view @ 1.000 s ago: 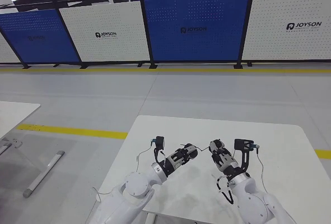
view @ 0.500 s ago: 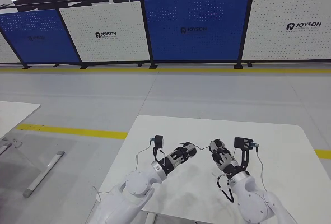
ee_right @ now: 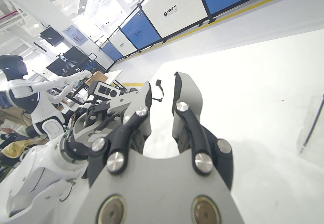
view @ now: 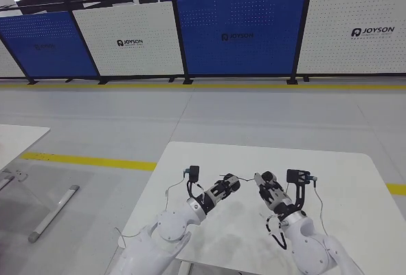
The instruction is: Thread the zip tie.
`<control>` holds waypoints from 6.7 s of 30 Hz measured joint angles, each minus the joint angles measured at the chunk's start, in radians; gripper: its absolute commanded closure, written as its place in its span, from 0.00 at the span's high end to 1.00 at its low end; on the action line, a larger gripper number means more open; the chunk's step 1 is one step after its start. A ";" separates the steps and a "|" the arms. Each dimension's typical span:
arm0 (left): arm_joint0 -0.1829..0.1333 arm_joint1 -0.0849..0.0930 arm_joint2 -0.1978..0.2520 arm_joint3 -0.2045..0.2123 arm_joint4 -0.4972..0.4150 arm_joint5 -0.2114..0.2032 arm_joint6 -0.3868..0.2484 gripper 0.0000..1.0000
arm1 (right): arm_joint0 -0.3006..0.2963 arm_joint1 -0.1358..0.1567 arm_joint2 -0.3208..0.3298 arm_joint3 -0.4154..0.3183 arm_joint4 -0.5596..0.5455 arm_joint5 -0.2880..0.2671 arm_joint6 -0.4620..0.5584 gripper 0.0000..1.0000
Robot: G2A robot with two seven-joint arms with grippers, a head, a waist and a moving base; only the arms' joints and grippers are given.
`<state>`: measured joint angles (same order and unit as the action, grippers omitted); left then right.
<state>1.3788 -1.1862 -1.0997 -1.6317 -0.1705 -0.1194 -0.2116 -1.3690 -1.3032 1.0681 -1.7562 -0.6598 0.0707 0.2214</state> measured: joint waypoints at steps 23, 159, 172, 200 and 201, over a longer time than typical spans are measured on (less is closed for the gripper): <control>0.009 -0.003 0.000 -0.013 0.005 -0.041 -0.025 0.00 | -0.007 -0.006 -0.002 0.002 -0.040 -0.019 0.005 0.00; -0.002 -0.011 -0.005 -0.031 0.029 0.037 -0.057 0.00 | -0.026 -0.012 0.037 -0.028 -0.058 -0.087 0.054 0.00; 0.000 -0.010 -0.008 -0.034 0.027 0.021 -0.066 0.00 | -0.023 -0.013 0.031 -0.023 -0.069 -0.086 0.059 0.00; -0.007 -0.009 -0.009 -0.031 0.034 0.029 -0.077 0.31 | -0.010 -0.015 0.033 -0.001 -0.062 -0.094 0.080 0.00; -0.008 -0.009 -0.009 -0.031 0.033 0.031 -0.077 0.32 | -0.010 -0.015 0.033 0.000 -0.063 -0.092 0.080 0.00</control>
<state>1.3709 -1.1955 -1.1083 -1.6622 -0.1375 -0.0883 -0.2889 -1.3792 -1.3186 1.1014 -1.7566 -0.7229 -0.0216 0.3011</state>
